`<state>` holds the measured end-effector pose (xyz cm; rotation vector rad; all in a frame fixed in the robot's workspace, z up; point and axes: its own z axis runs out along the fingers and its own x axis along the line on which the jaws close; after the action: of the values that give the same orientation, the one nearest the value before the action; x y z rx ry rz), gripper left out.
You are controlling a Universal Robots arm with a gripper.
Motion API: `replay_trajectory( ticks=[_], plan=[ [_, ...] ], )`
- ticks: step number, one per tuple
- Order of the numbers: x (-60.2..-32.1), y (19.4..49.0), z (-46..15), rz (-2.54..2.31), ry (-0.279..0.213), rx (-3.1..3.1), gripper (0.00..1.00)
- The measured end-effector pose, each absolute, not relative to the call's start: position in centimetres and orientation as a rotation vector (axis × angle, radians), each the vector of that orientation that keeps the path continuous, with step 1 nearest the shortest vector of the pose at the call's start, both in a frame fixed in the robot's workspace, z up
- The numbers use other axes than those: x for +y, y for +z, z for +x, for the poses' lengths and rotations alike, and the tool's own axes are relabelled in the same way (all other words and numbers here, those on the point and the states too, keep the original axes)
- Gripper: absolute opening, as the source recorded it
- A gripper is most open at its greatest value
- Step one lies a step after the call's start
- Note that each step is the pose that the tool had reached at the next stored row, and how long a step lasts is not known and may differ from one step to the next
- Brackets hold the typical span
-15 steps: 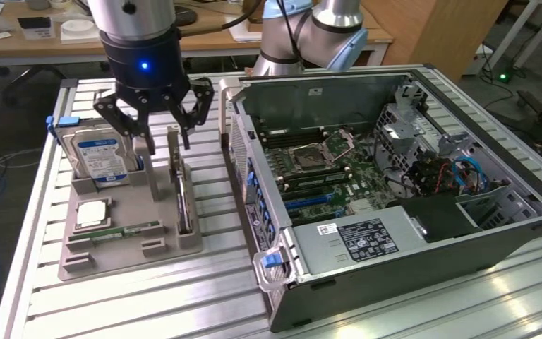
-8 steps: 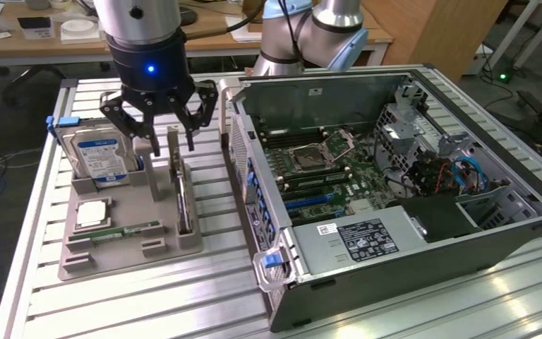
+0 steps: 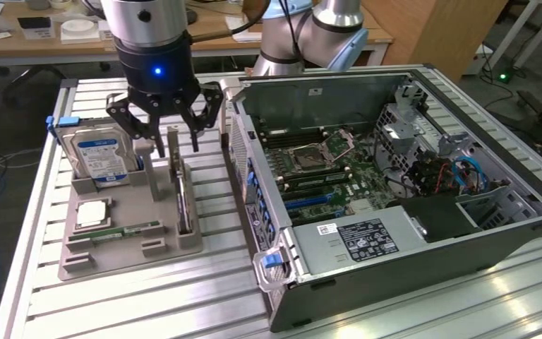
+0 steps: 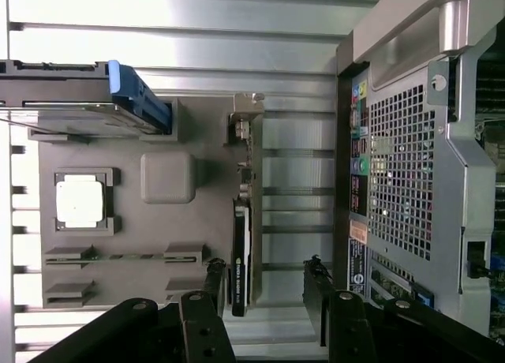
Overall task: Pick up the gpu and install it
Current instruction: 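Pick up the gpu and move the gpu toward the slot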
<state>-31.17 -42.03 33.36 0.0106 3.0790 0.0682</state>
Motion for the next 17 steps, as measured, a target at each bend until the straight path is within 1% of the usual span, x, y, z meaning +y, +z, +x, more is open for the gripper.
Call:
replay_trajectory(
  ticks=[4,17],
  plan=[
    [-42.5,33.1,-31.2,0.011,0.068,3.079,0.53],
    [-42.7,31.8,-30.8,0.013,0.065,3.103,0.53]
  ],
)
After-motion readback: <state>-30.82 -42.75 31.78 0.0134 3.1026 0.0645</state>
